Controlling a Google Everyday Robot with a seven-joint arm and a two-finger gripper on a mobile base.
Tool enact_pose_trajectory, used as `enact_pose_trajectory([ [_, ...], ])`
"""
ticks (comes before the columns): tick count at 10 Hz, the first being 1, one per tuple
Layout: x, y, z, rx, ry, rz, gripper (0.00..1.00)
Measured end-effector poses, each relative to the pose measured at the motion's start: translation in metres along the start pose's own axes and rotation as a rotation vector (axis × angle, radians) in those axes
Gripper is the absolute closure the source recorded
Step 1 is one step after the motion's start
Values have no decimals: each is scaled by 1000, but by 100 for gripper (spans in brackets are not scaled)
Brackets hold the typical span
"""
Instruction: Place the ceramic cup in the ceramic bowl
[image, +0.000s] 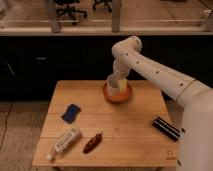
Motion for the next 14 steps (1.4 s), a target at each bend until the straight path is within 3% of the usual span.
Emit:
enact_pose_trajectory([
  [8, 33, -12, 52, -58, 23, 52, 100],
  [14, 44, -11, 82, -87, 46, 51, 100],
])
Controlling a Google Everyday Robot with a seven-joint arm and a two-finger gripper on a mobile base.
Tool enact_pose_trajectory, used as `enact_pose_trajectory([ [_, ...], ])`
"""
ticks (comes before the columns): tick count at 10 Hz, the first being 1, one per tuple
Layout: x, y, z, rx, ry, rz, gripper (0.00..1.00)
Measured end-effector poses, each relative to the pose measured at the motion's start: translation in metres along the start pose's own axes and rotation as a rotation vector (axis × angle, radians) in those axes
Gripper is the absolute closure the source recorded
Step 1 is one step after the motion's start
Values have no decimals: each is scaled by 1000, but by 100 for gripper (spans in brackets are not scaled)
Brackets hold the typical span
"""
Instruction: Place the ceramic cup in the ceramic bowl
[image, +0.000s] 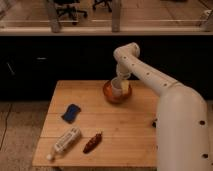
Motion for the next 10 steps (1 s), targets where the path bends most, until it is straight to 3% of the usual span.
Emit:
enact_pose_trajectory([
  [4, 0, 1, 27, -30, 5, -5, 99],
  [5, -3, 0, 29, -35, 1, -11, 94],
  [10, -6, -1, 32, -50, -13, -26, 44],
])
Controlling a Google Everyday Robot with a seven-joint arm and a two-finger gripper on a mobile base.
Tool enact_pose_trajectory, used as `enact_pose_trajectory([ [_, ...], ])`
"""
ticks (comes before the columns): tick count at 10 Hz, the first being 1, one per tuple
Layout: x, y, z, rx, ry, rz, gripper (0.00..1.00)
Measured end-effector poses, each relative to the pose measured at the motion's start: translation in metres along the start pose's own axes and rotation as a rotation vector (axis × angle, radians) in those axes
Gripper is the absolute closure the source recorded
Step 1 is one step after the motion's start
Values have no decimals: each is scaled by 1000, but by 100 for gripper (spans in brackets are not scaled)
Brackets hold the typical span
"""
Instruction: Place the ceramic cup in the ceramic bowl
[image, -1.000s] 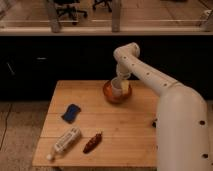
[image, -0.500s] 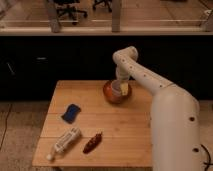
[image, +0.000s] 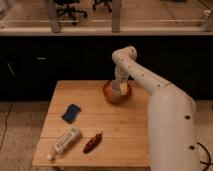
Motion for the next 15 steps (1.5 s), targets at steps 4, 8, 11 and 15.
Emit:
enact_pose_trajectory([
  [4, 0, 1, -2, -2, 0, 0, 20],
  [8, 0, 2, -5, -3, 4, -8, 20],
  [11, 3, 9, -16, -8, -7, -8, 20],
  [15, 3, 9, -26, 0, -23, -6, 20],
])
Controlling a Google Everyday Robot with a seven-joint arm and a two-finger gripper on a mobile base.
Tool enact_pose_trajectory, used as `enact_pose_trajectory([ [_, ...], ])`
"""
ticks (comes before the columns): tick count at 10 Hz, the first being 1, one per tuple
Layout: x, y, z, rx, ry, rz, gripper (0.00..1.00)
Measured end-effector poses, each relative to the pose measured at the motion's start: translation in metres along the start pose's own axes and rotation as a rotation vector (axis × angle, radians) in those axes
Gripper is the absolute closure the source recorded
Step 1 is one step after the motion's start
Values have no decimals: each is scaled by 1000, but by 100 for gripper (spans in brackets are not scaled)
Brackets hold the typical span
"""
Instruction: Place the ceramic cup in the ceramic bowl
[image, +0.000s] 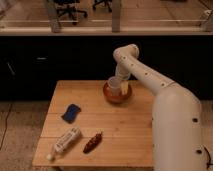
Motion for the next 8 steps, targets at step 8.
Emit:
enact_pose_trajectory([
  [8, 55, 44, -22, -25, -125, 80, 20],
])
